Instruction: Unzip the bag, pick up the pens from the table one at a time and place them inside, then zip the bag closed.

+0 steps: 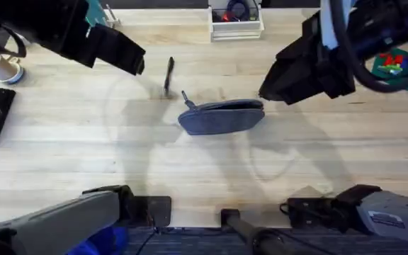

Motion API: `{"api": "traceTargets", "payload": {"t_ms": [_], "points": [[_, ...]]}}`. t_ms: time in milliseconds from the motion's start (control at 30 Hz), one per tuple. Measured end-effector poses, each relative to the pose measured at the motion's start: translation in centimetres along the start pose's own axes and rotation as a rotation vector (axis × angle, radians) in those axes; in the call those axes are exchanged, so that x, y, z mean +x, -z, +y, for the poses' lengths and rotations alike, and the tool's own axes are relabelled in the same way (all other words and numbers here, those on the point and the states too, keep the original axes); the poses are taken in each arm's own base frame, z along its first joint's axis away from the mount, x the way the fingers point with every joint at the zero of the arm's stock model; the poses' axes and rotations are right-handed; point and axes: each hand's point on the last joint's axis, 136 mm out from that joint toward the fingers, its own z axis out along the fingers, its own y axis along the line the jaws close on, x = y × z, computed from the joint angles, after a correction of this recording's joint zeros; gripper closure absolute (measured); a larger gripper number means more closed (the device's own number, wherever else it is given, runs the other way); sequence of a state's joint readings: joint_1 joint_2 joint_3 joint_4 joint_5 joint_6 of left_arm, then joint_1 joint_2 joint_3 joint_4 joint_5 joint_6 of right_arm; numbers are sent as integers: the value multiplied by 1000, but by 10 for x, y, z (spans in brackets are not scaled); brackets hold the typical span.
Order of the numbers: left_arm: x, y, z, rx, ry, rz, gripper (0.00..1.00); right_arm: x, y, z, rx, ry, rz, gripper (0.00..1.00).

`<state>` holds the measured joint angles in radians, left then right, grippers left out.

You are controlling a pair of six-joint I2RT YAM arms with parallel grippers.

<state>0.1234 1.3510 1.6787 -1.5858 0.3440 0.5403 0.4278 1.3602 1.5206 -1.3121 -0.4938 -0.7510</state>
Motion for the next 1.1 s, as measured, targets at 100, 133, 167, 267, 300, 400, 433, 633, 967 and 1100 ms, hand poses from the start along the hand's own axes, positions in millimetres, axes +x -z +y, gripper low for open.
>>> {"api": "traceTargets", "payload": {"t_ms": [100, 133, 167, 267, 300, 400, 433, 633, 967, 1100], "points": [[0, 0, 0, -2, 8, 1, 5, 2, 0, -2, 9, 22, 10, 971], [0, 0, 0, -3, 10, 2, 5, 3, 0, -3, 19, 31, 20, 971], [0, 0, 1, -4, 11, 2, 5, 5, 0, -5, 30, 38, 31, 971], [0, 0, 1, -4, 15, 3, 5, 14, 1, -14, 80, 58, 82, 971], [0, 0, 1, -4, 18, 3, 5, 17, 2, -17, 99, 64, 102, 971], [0, 0, 1, -4, 18, 3, 5, 25, 3, -25, 146, 71, 151, 971], [0, 0, 1, -4, 18, 3, 5, 26, 4, -27, 155, 72, 162, 971], [0, 0, 1, -4, 18, 3, 5, 30, -10, -31, 140, 103, 226, 971], [0, 0, 1, -4, 18, 3, 5, 36, -49, -36, 29, 199, 328, 971], [0, 0, 1, -4, 18, 3, 5, 37, -60, -36, 1, 215, 351, 971]]}}
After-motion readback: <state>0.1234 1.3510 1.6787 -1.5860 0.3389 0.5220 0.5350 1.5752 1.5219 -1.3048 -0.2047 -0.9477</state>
